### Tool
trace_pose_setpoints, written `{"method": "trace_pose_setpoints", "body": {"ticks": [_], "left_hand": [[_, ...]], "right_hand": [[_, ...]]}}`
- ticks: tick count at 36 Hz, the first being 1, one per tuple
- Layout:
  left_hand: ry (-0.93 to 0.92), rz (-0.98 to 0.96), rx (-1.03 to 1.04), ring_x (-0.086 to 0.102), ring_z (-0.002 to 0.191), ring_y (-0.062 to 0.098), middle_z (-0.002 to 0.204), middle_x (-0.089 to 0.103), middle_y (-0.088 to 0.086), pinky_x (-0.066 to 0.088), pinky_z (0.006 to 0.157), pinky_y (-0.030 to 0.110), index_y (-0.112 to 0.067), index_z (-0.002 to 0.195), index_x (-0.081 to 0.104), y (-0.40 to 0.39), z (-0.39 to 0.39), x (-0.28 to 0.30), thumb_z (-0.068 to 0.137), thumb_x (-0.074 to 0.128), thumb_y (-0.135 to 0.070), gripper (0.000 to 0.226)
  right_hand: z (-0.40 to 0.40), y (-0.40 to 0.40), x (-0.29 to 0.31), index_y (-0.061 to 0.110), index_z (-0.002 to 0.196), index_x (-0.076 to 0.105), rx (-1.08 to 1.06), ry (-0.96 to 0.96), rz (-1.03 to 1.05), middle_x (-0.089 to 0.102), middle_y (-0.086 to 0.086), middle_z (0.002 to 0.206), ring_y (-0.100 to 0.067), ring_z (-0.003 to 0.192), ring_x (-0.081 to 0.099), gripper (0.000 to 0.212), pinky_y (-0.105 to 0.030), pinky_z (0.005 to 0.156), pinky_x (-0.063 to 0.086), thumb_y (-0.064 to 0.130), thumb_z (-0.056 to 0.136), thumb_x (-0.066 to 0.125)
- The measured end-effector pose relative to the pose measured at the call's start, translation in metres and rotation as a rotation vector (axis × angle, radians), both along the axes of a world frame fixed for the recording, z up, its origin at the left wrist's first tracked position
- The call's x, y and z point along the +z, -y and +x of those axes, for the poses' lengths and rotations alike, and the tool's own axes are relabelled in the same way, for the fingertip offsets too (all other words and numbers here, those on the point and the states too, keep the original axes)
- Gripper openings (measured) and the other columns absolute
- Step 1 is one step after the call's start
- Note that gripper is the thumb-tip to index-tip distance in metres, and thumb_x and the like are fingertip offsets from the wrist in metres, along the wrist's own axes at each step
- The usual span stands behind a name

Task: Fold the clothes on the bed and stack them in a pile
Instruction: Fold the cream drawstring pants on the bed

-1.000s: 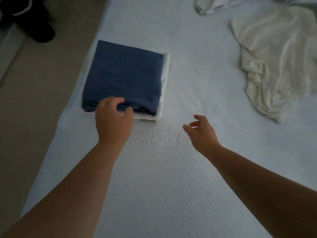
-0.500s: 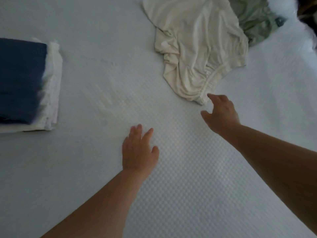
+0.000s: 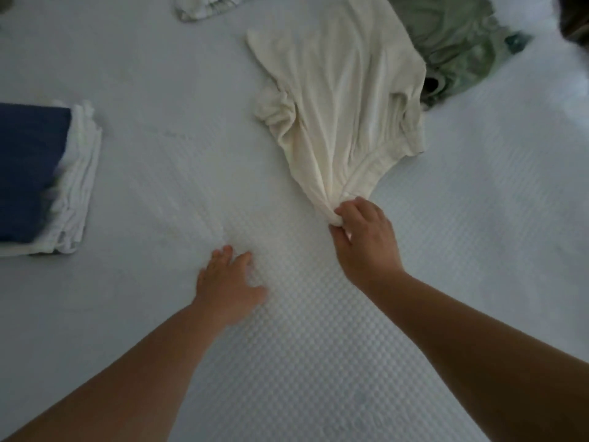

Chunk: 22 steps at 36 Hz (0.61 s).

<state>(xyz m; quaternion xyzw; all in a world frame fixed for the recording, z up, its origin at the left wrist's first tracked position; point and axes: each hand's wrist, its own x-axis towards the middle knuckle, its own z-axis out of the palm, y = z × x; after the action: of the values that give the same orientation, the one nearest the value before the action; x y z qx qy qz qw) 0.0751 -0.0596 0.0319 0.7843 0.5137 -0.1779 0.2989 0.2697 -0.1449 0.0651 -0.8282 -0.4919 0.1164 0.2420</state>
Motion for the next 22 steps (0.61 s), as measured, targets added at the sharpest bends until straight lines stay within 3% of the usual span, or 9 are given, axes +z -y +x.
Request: {"method": "trace_pose_setpoints", "body": {"ticks": [2, 4, 6, 8, 10, 13, 15, 19, 22], "left_hand": [[0.262, 0.113, 0.065, 0.018, 0.141, 0.025, 0.154, 0.021, 0.013, 0.017, 0.112, 0.037, -0.021, 0.149, 0.016, 0.012, 0.004, 0.034, 0.076, 0.071, -0.039, 0.093], [0.454, 0.239, -0.046, 0.023, 0.137, 0.025, 0.151, 0.027, 0.012, 0.025, 0.108, 0.041, -0.024, 0.148, 0.021, 0.032, 0.005, 0.07, 0.069, 0.077, -0.036, 0.097], [0.565, 0.262, -0.17, 0.039, 0.128, 0.026, 0.142, 0.042, 0.011, 0.035, 0.102, 0.042, -0.022, 0.141, 0.037, 0.055, 0.003, 0.106, 0.067, 0.079, -0.031, 0.086], [0.606, 0.198, -0.185, 0.056, 0.11, 0.024, 0.119, 0.062, 0.004, 0.049, 0.09, 0.041, -0.017, 0.121, 0.059, 0.071, -0.005, 0.139, 0.071, 0.073, -0.027, 0.053], [0.548, 0.168, -0.183, 0.059, 0.093, 0.02, 0.094, 0.066, -0.003, 0.05, 0.076, 0.036, -0.019, 0.101, 0.067, 0.078, -0.017, 0.17, 0.076, 0.061, -0.031, 0.029], [0.595, 0.073, -0.145, 0.056, 0.082, 0.009, 0.081, 0.059, -0.012, 0.038, 0.067, 0.01, -0.021, 0.094, 0.067, 0.083, -0.033, 0.213, 0.076, 0.066, -0.023, 0.018], [0.645, 0.04, -0.071, 0.056, 0.077, 0.003, 0.078, 0.06, -0.014, 0.037, 0.065, 0.007, -0.021, 0.091, 0.069, 0.088, -0.043, 0.242, 0.073, 0.068, -0.018, 0.018], [0.701, 0.068, 0.183, 0.056, 0.065, 0.002, 0.069, 0.062, -0.015, 0.039, 0.057, 0.009, -0.025, 0.08, 0.064, 0.086, -0.064, 0.291, 0.069, 0.071, -0.012, 0.019], [0.792, 0.042, 0.223, 0.054, 0.061, -0.004, 0.066, 0.06, -0.019, 0.037, 0.052, 0.008, -0.031, 0.074, 0.055, 0.085, -0.078, 0.324, 0.066, 0.068, -0.014, 0.023]], "right_hand": [[-0.022, 0.021, 0.026, 0.008, 0.102, 0.064, 0.085, -0.038, 0.009, 0.063, -0.009, 0.106, -0.03, 0.106, 0.055, 0.019, -0.036, 0.092, 0.037, 0.015, 0.084, 0.063], [-0.045, 0.04, 0.052, 0.01, 0.097, 0.065, 0.166, -0.107, -0.001, 0.065, -0.003, 0.098, -0.024, 0.096, 0.059, 0.015, -0.03, 0.085, 0.039, 0.017, 0.084, 0.063], [-0.067, 0.056, 0.081, 0.013, 0.094, 0.064, 0.217, -0.251, -0.011, 0.063, 0.005, 0.089, -0.013, 0.085, 0.057, 0.011, -0.025, 0.079, 0.04, 0.019, 0.086, 0.059], [-0.086, 0.069, 0.113, 0.019, 0.096, 0.062, 0.2, -0.427, -0.041, 0.057, 0.016, 0.082, 0.0, 0.076, 0.051, 0.009, -0.014, 0.072, 0.036, 0.023, 0.091, 0.055], [-0.1, 0.082, 0.143, 0.027, 0.099, 0.06, 0.186, -0.588, -0.067, 0.057, 0.021, 0.082, 0.003, 0.077, 0.054, 0.009, -0.009, 0.068, 0.037, 0.029, 0.092, 0.055], [-0.118, 0.103, 0.186, 0.032, 0.112, 0.054, 0.197, -0.667, 0.002, 0.06, 0.023, 0.096, 0.008, 0.089, 0.056, 0.03, -0.006, 0.076, 0.039, 0.022, 0.086, 0.063], [-0.131, 0.116, 0.205, 0.038, 0.118, 0.043, 0.184, -0.658, 0.01, 0.055, 0.026, 0.104, 0.011, 0.096, 0.053, 0.049, -0.004, 0.079, 0.037, 0.018, 0.079, 0.065], [-0.147, 0.137, 0.22, 0.026, 0.135, 0.034, 0.011, -0.634, -0.09, 0.045, 0.009, 0.129, -0.002, 0.115, 0.048, 0.066, -0.009, 0.093, 0.036, 0.014, 0.08, 0.069], [-0.16, 0.143, 0.229, 0.029, 0.141, 0.031, -0.028, -0.643, -0.23, 0.042, 0.008, 0.139, -0.012, 0.123, 0.044, 0.069, -0.03, 0.103, 0.038, 0.031, 0.083, 0.068]]}}
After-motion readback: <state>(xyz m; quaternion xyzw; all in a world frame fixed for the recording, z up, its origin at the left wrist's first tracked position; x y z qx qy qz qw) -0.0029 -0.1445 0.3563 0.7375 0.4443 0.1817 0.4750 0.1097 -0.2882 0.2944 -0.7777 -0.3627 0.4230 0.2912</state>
